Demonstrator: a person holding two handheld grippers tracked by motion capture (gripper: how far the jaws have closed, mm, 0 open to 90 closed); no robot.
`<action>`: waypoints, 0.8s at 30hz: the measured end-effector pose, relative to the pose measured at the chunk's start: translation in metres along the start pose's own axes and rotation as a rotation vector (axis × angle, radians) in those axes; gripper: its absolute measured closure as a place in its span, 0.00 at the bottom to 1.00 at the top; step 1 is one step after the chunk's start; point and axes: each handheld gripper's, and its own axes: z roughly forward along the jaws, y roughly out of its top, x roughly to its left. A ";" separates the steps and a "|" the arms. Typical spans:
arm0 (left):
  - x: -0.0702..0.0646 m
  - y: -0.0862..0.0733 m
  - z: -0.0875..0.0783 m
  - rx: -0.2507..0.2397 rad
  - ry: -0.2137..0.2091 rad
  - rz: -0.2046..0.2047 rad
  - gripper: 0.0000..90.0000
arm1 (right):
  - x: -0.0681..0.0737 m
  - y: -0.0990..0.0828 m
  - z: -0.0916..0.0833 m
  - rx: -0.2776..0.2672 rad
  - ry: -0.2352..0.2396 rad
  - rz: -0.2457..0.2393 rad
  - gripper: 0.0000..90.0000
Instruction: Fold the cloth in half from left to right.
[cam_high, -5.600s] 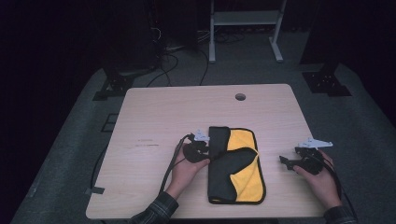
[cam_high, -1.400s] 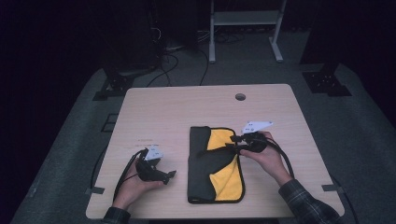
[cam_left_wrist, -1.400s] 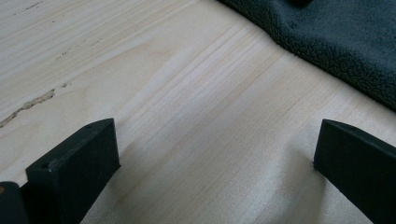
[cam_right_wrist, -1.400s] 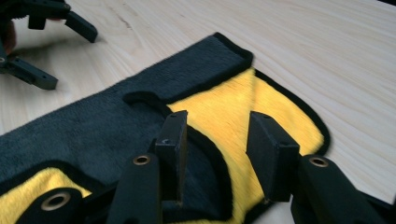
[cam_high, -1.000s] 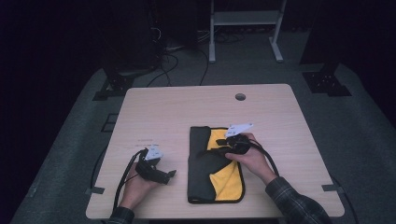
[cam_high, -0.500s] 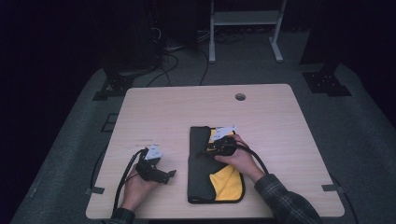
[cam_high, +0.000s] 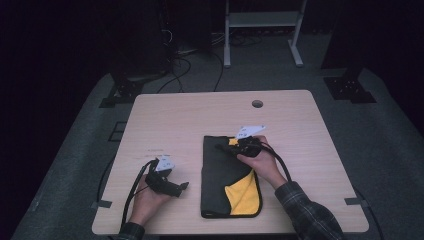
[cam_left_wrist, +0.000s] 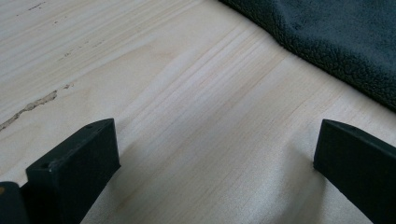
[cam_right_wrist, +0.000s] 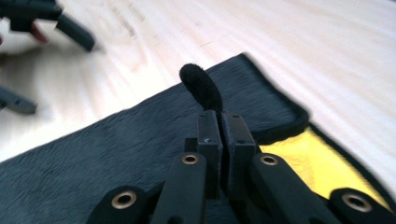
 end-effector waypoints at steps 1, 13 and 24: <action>0.000 0.000 0.000 0.000 0.000 0.000 0.00 | -0.002 0.001 -0.002 -0.004 -0.007 0.001 0.95; 0.000 0.000 0.000 0.001 -0.001 -0.002 0.00 | -0.039 0.005 -0.019 -0.074 -0.102 0.091 0.95; 0.000 0.000 0.000 0.000 -0.001 -0.002 0.00 | -0.075 -0.013 -0.019 -0.048 -0.204 0.204 0.95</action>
